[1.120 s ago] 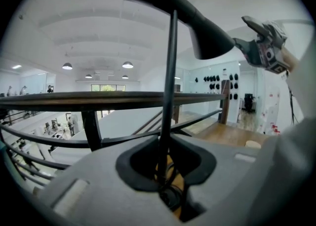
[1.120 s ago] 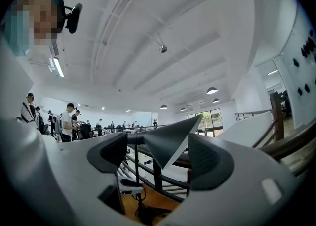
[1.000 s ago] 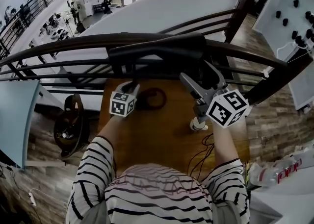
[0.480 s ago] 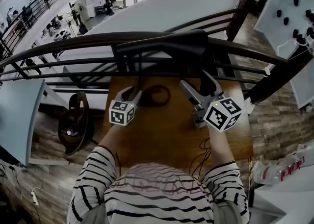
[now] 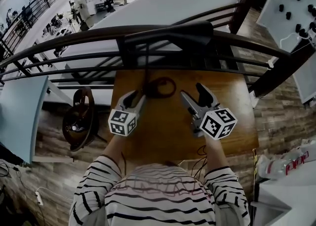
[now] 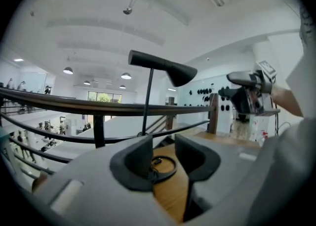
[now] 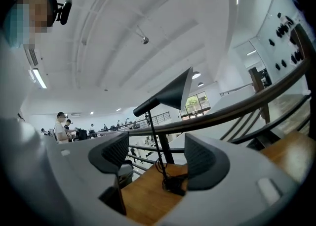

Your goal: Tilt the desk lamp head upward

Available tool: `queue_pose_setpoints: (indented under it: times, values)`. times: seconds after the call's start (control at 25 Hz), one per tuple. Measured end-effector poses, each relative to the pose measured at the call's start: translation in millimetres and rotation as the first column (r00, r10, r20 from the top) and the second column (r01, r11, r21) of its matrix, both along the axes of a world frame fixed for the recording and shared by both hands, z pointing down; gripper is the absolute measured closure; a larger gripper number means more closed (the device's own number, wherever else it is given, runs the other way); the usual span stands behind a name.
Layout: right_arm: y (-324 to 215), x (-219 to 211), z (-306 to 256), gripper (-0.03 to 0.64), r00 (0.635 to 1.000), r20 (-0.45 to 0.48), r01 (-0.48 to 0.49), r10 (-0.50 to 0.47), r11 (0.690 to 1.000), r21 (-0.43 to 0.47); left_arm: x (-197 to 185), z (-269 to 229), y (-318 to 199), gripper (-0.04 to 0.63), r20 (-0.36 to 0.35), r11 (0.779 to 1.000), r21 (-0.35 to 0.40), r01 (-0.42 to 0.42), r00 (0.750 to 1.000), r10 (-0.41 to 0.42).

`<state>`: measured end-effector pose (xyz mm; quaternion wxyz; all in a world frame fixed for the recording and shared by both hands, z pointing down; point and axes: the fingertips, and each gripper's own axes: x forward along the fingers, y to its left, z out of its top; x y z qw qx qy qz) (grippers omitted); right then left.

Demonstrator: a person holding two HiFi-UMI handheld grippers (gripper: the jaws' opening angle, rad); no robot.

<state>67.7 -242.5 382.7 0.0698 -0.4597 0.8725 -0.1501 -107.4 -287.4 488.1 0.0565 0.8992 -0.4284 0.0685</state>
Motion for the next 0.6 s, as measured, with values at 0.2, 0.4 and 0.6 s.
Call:
queue_pose_setpoints:
  times: [0.2, 0.4, 0.6]
  values:
    - [30, -12, 22, 0.321, 1.0, 0.017, -0.02, 0.021, 0.999, -0.032, -4, -9, 33, 0.457, -0.072, 0.999, 0.0, -0.038, 0.997, 0.038]
    - [63, -24, 45, 0.38, 0.999, 0.014, -0.043, 0.044, 0.997, -0.071, -14, -15, 71, 0.468, -0.097, 0.999, 0.013, -0.039, 0.995, 0.04]
    - [96, -31, 66, 0.439, 0.997, 0.026, -0.071, 0.074, 0.991, -0.113, -22, -15, 108, 0.501, -0.107, 0.999, 0.02, -0.041, 0.993, 0.043]
